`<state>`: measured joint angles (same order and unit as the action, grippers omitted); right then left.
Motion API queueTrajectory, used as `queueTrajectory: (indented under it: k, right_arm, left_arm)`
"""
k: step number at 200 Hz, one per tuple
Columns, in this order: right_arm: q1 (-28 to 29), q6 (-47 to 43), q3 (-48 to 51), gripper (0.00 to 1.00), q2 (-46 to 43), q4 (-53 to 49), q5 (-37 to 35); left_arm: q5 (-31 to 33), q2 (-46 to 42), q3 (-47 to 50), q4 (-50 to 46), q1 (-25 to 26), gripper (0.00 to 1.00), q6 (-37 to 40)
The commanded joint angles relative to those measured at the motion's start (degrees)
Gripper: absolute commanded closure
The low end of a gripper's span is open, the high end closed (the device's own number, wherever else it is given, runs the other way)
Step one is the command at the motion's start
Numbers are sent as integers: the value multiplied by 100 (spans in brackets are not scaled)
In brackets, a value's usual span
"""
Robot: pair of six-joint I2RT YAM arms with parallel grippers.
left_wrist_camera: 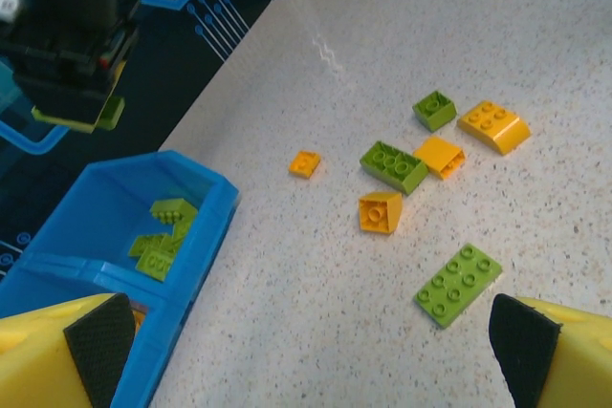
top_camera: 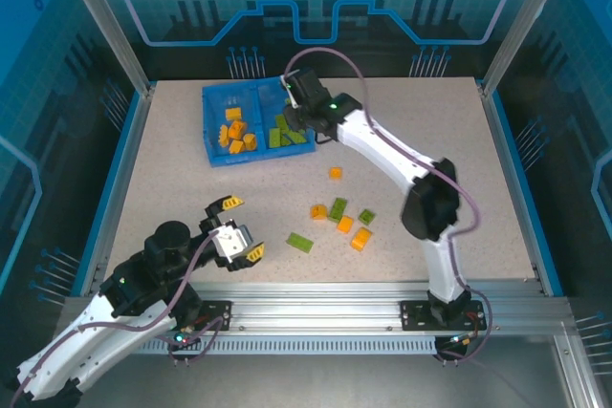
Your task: Sort the legos into containers by color
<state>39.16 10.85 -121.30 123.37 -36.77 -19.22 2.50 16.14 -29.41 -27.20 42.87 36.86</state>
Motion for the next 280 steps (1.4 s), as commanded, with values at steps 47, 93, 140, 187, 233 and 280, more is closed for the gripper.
queueTrajectory:
  k: [47,93,140,187,233,280]
  right_arm:
    - [-417,-415,-4072,73,3114,-767,78]
    - [-409,-591,-4073,68,3372,611,260]
    - [-393,-338,-4156,40,3064,710,448]
    - [-365,-72,-3925,39,1787,-192,960]
    - [-374,-255,-1503,28,-717,-755,1691]
    - [-402,-118,2050,18,-3703,-512,2223]
  left_arm:
    - [257,37,49,-191,-40,1,304]
    - [168,80,62,-222,-46,1,295]
    - [90,255,93,-119,-69,1,282]
    - [242,189,84,54,-93,1,0]
    - [637,252,51,390,-152,1,-716]
    - [1166,800,-425,849,-255,1,-3004]
